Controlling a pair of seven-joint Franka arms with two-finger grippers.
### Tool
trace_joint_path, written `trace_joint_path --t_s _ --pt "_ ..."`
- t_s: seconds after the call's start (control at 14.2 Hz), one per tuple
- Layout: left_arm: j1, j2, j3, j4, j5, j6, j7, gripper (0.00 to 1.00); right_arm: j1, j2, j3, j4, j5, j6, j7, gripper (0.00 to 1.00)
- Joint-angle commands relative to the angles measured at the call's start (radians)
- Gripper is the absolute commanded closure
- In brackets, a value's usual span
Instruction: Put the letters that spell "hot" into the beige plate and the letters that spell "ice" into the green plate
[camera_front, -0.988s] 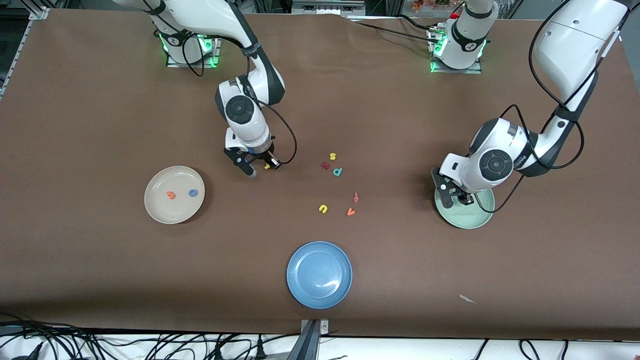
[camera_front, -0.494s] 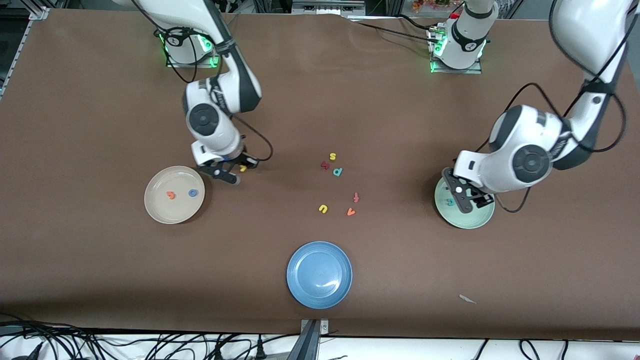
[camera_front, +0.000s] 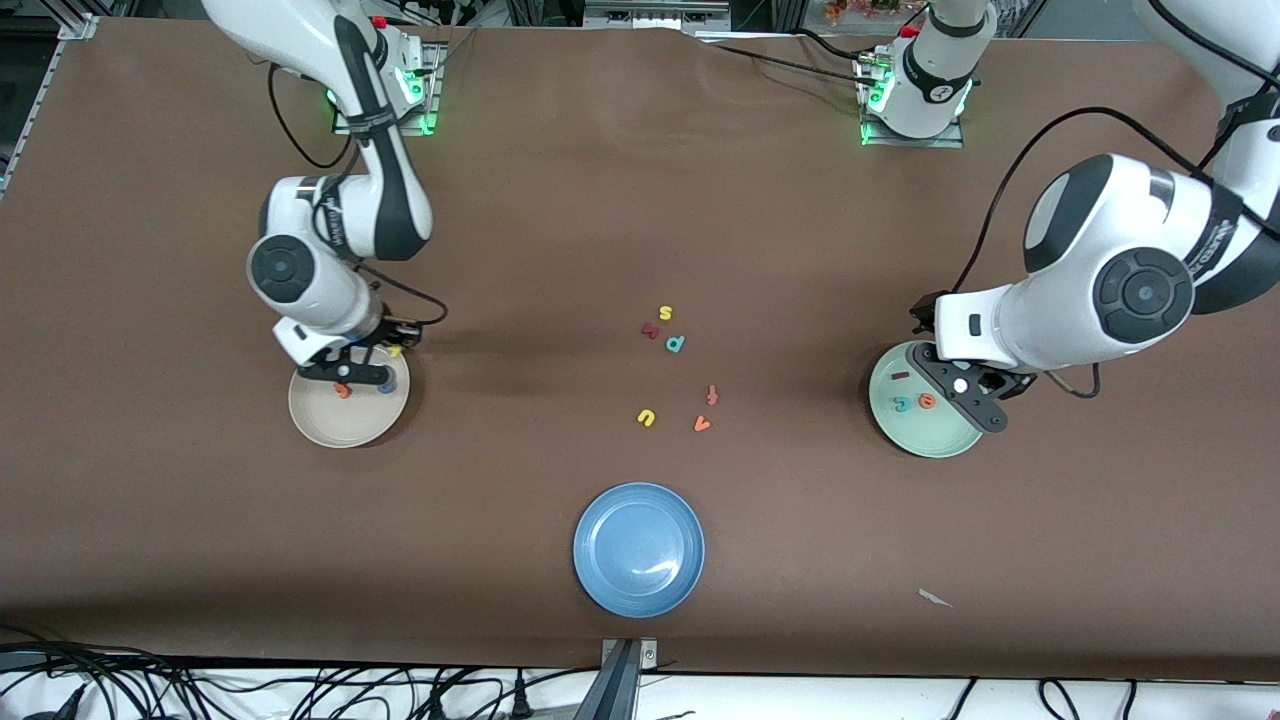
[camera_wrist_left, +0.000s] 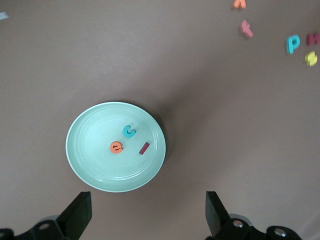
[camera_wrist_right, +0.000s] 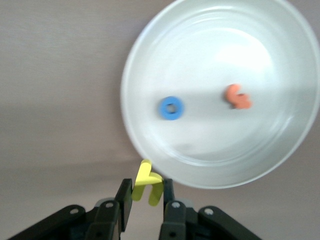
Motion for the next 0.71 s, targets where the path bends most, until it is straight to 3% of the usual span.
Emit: trace_joint_path --t_s 0.0,0.14,0.21,0.28,0.35,0.42,0.56,0.64 --pt "-0.005 -0.050 -0.001 0.044 -0.022 -0.068 -0.149 0.00 -0.016 0.020 -0.028 -0.012 0.012 0.005 -0.117 0.90" --pt "-0.008 -0.109 -0.004 0.038 -0.025 -0.071 -0.192 0.00 -0.067 0.044 -0.028 0.003 0.012 0.033 -0.161 0.89" --pt "-0.008 -0.123 -0.001 0.036 -0.033 -0.072 -0.197 0.00 -0.087 0.063 -0.027 0.025 0.016 0.043 -0.169 0.81" --pt "-0.011 -0.139 0.031 0.041 -0.075 -0.072 -0.195 0.00 -0.104 0.087 -0.022 0.060 0.017 0.042 -0.169 0.56" --pt "-0.026 -0.162 0.113 0.042 -0.138 -0.066 -0.189 0.00 -0.105 0.104 -0.019 0.087 0.025 0.034 -0.160 0.19" --pt "-0.073 -0.185 0.221 0.039 -0.209 -0.063 -0.188 0.00 -0.104 0.107 -0.019 0.100 0.051 0.033 -0.165 0.00" --pt "-0.167 -0.220 0.388 0.029 -0.275 -0.061 -0.175 0.00 -0.086 0.107 -0.010 0.153 0.129 -0.034 -0.124 0.00" --pt "-0.205 -0.240 0.418 0.023 -0.275 -0.061 -0.189 0.00 -0.076 0.107 -0.004 0.198 0.137 -0.086 -0.070 0.00"
